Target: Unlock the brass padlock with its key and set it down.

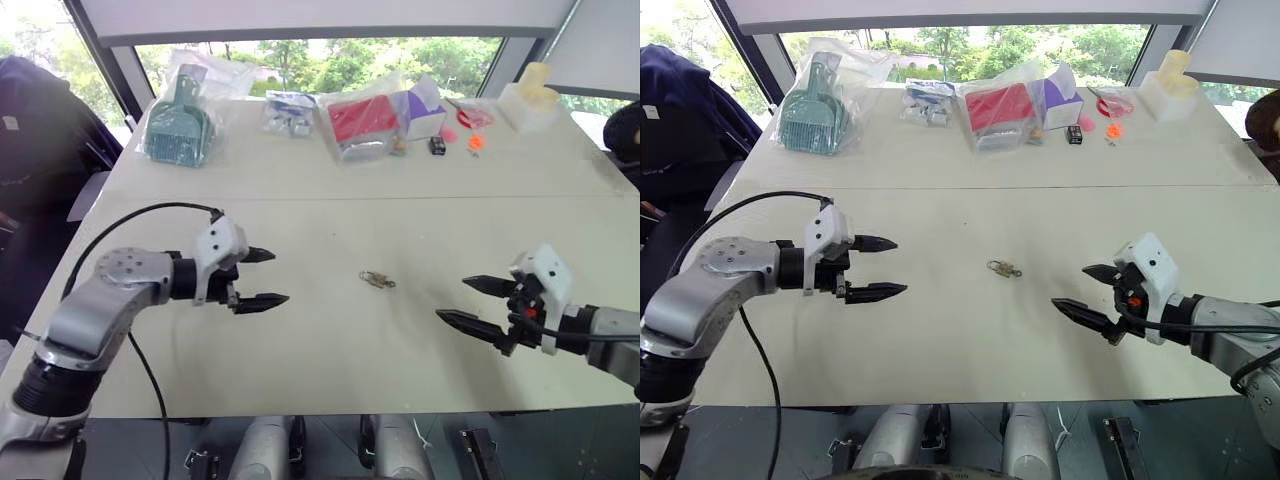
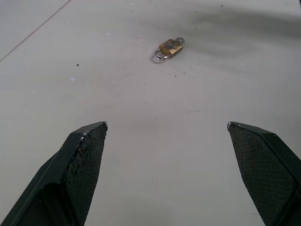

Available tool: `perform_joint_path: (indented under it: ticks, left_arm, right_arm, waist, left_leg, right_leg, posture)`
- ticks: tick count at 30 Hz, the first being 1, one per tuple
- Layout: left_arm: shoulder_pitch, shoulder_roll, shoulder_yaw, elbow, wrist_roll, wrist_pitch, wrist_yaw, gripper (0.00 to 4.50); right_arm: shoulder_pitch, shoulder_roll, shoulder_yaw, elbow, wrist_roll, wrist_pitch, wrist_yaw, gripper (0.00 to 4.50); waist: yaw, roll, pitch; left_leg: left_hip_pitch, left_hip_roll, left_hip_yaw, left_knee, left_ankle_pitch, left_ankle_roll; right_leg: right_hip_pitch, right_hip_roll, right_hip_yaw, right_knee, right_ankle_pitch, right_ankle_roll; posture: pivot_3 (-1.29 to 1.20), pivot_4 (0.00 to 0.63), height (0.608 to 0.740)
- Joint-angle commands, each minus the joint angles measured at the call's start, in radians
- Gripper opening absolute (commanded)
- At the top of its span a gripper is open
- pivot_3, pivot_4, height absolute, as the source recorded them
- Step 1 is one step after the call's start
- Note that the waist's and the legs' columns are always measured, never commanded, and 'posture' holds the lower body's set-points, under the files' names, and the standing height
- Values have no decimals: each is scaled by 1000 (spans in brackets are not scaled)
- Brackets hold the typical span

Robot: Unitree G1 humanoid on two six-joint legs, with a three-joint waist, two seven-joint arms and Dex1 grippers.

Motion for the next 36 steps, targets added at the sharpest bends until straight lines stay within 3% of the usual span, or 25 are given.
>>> perform_joint_path:
  ticks: [1, 11, 20, 24, 30, 36]
  left_arm:
    - [-20, 0, 1, 4, -1, -38, -24, 4272]
    - [-32, -23, -29, 30, 45, -64, -13, 4272]
    - [-147, -77, -92, 191, 127, -187, -47, 4272]
    - [-306, -142, -166, 403, 217, -329, -101, 4272]
    - [-600, -365, -293, 854, 344, -586, -232, 4272]
    - [-813, -599, -374, 1303, 479, -823, -317, 4272]
  right_arm:
    - [0, 3, -11, -19, 3, -8, -5, 4473]
    - [-1, 27, 16, -47, 9, 1, -39, 4473]
    - [-42, 37, 55, -34, 6, 3, -58, 4473]
    - [-76, 74, 72, -8, -22, -8, -113, 4473]
    - [-63, 142, 108, -23, -54, -7, -179, 4473]
    - [23, 208, 53, -88, -61, -9, -267, 4473]
  waist:
    - [0, 0, 0]
    - [1, 0, 0]
    - [1, 0, 0]
    - [6, 0, 0]
    - [26, -1, 0]
    - [23, -2, 1]
  left_leg:
    - [0, 0, 0, 0, 0, 0]
    - [0, 0, 0, 0, 1, 0]
    - [0, 0, 0, 0, 1, 1]
    - [0, 0, 0, 0, 1, 1]
    - [-1, -1, 0, 4, 1, 4]
    - [-3, -2, 1, 5, -2, 8]
  right_leg:
    - [0, 0, 0, 0, 0, 0]
    - [0, 0, 0, 0, 0, 0]
    - [0, 0, 0, 0, 0, 0]
    - [1, 0, 0, 0, 0, 0]
    - [1, 0, 0, 0, 0, 0]
    - [2, -1, -1, -1, 1, 0]
  posture:
    - [0, 150, 735]
    - [0, 150, 735]
    - [0, 150, 735]
    - [0, 150, 735]
    - [0, 150, 735]
    - [0, 150, 735]
